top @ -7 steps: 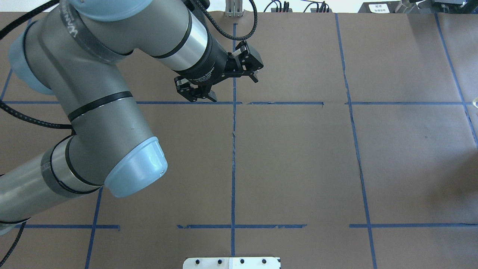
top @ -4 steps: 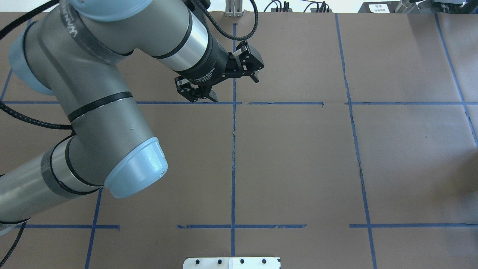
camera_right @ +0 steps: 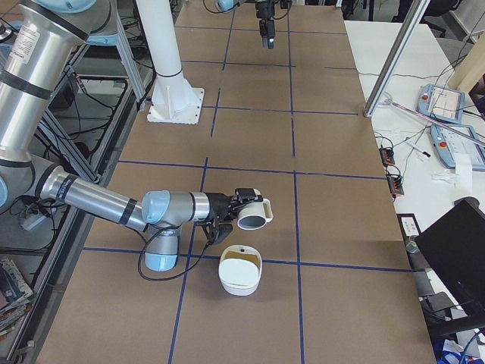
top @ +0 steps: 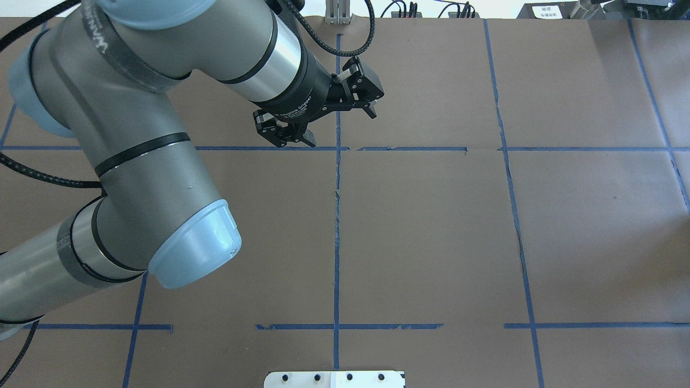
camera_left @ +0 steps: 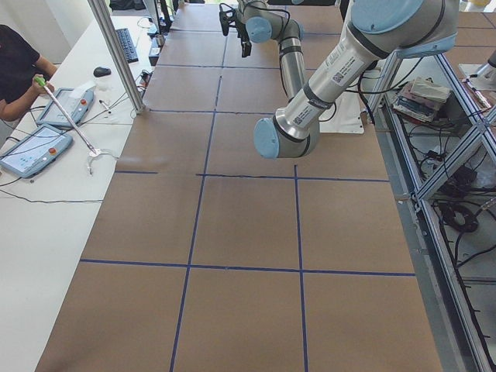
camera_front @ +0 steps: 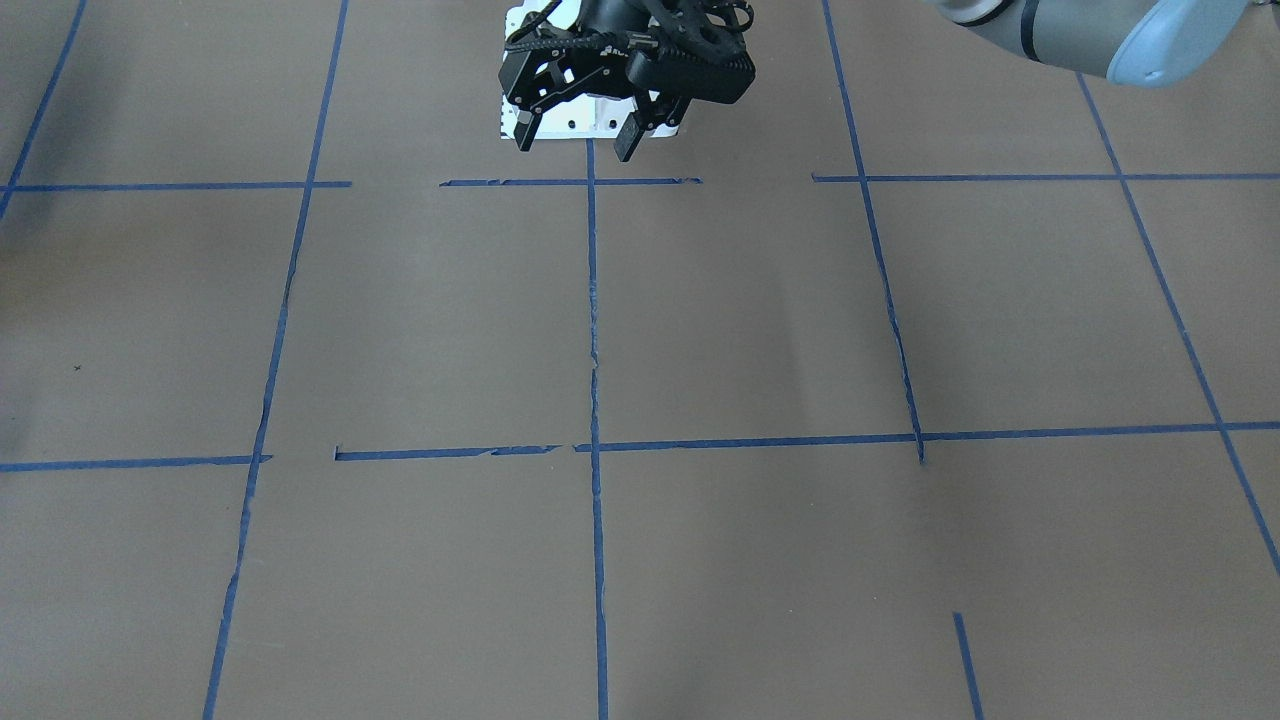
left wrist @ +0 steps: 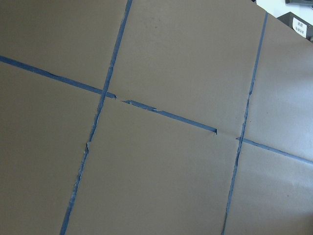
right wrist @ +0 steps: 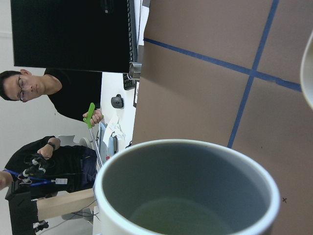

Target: Left arm hands cup to right arm to dump lemon

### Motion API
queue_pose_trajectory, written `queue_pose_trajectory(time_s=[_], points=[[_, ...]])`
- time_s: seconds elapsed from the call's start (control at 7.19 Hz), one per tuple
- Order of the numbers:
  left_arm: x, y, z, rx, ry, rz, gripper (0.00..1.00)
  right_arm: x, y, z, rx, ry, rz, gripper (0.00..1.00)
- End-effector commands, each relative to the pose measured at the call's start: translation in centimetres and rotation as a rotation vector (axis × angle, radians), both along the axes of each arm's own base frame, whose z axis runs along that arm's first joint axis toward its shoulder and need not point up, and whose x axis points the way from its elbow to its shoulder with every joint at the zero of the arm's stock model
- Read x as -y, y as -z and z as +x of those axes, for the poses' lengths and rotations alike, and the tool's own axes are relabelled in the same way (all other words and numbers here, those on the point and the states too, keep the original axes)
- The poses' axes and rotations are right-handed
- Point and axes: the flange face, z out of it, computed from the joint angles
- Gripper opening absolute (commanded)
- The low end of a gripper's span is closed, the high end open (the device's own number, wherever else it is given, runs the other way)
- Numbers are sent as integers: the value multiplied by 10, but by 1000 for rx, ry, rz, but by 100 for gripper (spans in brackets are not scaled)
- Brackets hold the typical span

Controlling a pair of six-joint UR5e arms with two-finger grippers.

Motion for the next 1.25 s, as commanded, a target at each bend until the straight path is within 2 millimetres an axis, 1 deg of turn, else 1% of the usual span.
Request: queue_pose_trajectory(time_s=[0.0, 0.14, 0.28, 0.56, 0.84, 0.97, 1.11], points=[[0, 2, -1, -1, 10, 4, 100, -17, -35, 14, 173, -60, -110, 11], [0, 4, -2, -5, 11, 8, 100, -27, -47, 20, 302, -90, -153, 11], [0, 3, -1, -3, 11, 8, 100, -13, -41, 20, 427, -110, -204, 11], [-1, 4, -3, -6, 11, 9, 100, -8, -45, 24, 588, -131, -254, 12], [-1, 4, -3, -5, 12, 11, 100, 11, -48, 32, 800, -170, -338, 13], [-1, 4, -3, -6, 12, 12, 100, 11, -52, 33, 837, -173, -365, 13], [-1, 4, -4, -6, 13, 12, 100, 5, -55, 34, 940, -165, -407, 14]])
